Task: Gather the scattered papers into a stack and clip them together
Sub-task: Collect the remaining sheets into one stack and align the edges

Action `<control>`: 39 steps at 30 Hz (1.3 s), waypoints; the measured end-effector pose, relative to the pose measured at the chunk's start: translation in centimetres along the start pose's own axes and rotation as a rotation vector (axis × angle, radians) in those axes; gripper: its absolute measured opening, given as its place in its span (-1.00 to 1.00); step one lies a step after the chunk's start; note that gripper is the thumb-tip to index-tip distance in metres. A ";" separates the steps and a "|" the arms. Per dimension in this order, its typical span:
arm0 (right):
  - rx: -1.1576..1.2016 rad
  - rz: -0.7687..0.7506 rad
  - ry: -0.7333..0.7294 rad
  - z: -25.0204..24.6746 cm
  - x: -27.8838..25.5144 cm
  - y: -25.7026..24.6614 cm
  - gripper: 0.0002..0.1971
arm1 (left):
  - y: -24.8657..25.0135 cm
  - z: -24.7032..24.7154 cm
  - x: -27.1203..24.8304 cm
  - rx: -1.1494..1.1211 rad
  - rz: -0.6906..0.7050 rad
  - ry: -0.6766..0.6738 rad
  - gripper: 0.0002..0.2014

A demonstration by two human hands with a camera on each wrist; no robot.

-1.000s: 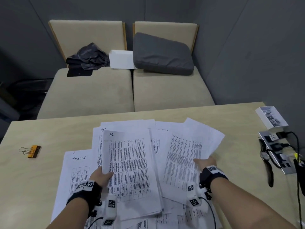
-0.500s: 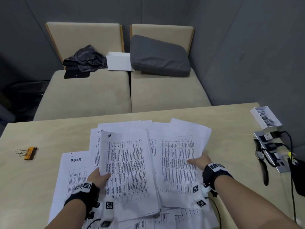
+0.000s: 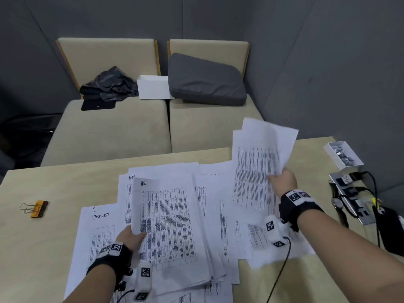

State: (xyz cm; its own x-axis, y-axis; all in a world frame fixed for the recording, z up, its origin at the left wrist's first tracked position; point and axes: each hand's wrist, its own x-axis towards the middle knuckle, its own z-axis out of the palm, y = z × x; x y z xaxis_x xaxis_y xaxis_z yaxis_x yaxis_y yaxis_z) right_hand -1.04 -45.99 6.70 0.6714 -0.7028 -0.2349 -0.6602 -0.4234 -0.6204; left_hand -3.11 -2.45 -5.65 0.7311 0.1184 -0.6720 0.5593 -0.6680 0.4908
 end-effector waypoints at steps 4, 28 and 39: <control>0.256 -0.185 0.096 -0.8 -0.6 -4.0 -0.82 | 0.0 0.1 -0.3 -0.005 0.013 0.019 -0.73; 0.710 -0.225 -0.299 5.1 -9.0 -12.1 -0.69 | -0.6 -1.1 -0.5 -0.399 -0.182 -0.089 -0.03; 0.228 0.071 -0.518 16.0 -8.6 -1.8 -0.84 | -0.2 -2.3 -0.8 -0.554 -0.197 -0.268 -0.24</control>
State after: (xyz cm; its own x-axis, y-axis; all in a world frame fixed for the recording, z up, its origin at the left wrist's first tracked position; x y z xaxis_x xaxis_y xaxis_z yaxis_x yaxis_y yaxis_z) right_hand -0.21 -30.02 -2.14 0.7434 -0.3291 -0.5823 -0.6589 -0.2109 -0.7220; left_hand -2.89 -0.69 -3.93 0.5114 -0.0356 -0.8586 0.8442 -0.1660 0.5097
